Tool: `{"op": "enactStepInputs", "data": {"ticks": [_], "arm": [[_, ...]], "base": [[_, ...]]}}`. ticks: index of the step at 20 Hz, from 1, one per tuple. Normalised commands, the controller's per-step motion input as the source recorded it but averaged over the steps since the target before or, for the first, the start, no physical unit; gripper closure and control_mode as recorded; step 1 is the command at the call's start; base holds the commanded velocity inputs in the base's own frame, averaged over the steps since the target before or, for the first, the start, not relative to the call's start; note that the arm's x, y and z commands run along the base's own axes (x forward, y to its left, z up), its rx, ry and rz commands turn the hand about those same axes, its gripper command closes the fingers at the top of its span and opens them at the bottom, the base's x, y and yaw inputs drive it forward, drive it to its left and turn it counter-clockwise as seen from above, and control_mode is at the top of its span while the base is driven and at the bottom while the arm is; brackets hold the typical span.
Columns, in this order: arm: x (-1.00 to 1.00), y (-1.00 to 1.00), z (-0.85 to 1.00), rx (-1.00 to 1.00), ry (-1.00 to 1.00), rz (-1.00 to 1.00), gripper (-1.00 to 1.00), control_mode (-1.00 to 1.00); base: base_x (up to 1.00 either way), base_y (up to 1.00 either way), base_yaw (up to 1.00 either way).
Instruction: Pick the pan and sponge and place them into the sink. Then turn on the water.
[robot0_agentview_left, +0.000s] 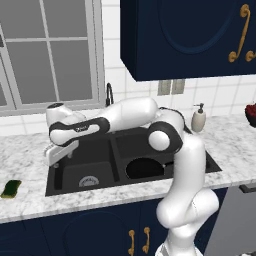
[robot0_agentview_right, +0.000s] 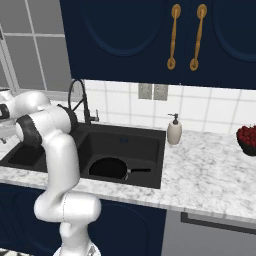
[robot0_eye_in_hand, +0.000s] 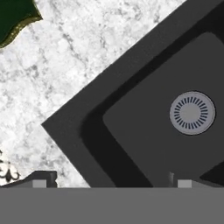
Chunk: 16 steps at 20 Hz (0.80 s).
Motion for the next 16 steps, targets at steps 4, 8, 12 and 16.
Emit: {"op": "enactStepInputs", "data": {"ticks": [4,8,12,16], "arm": [[-0.19,0.06,-0.03,0.0,0.0,-0.15,-1.0,-1.0],[-0.21,0.05,-0.03,0.0,0.0,-0.2,-1.0,-1.0],[-0.24,0.09,-0.12,0.0,0.0,-0.26,-1.0,-1.0],[-0.22,0.04,-0.03,0.02,0.0,-0.33,-1.0,-1.0]], "base": [[0.0,0.0,0.0],[0.0,0.0,0.0],[0.0,0.0,0.0],[0.0,0.0,0.0]]}}
